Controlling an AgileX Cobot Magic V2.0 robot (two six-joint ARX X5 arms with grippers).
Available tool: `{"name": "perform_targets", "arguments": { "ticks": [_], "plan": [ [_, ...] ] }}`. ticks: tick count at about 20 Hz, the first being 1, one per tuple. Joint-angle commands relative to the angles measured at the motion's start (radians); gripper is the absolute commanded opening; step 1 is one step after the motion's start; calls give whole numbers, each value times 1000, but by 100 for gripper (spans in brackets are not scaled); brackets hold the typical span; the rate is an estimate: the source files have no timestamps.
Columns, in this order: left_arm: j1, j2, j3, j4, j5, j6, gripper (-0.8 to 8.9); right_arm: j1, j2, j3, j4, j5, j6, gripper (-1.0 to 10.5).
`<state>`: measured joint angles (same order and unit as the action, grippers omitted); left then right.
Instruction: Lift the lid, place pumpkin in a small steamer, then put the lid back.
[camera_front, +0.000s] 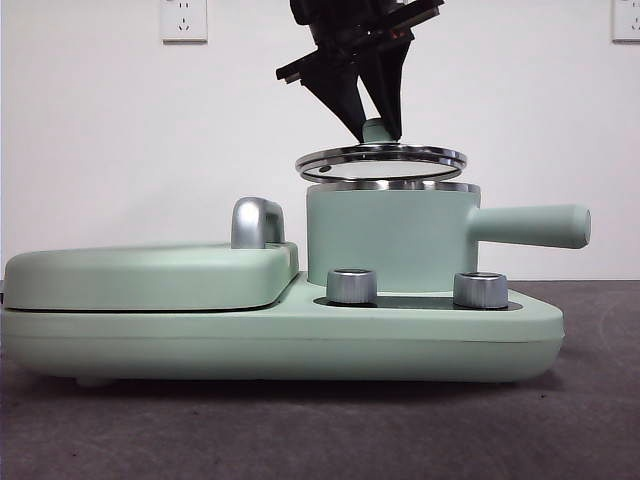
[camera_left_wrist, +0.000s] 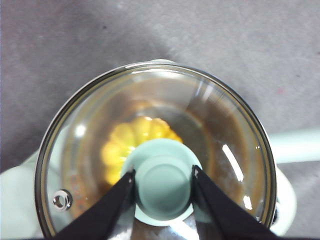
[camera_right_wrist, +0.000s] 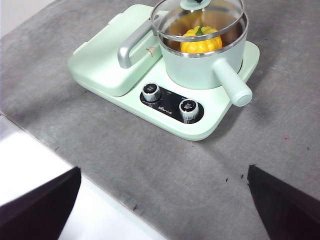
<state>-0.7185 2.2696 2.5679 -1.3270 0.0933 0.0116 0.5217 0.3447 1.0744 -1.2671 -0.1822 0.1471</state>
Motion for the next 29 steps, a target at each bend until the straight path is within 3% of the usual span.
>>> {"name": "perform_targets", "arguments": {
  "ticks": [1, 15, 29],
  "plan": [
    [-19, 16, 33, 20, 18, 16, 15, 5, 0, 6, 10, 3, 10, 540],
    [-28, 67, 33, 41, -26, 77, 16, 5, 0, 6, 10, -1, 29, 540],
    [-28, 71, 33, -6, -34, 62, 15, 5, 0, 6, 10, -1, 37, 540]
  ]
}}
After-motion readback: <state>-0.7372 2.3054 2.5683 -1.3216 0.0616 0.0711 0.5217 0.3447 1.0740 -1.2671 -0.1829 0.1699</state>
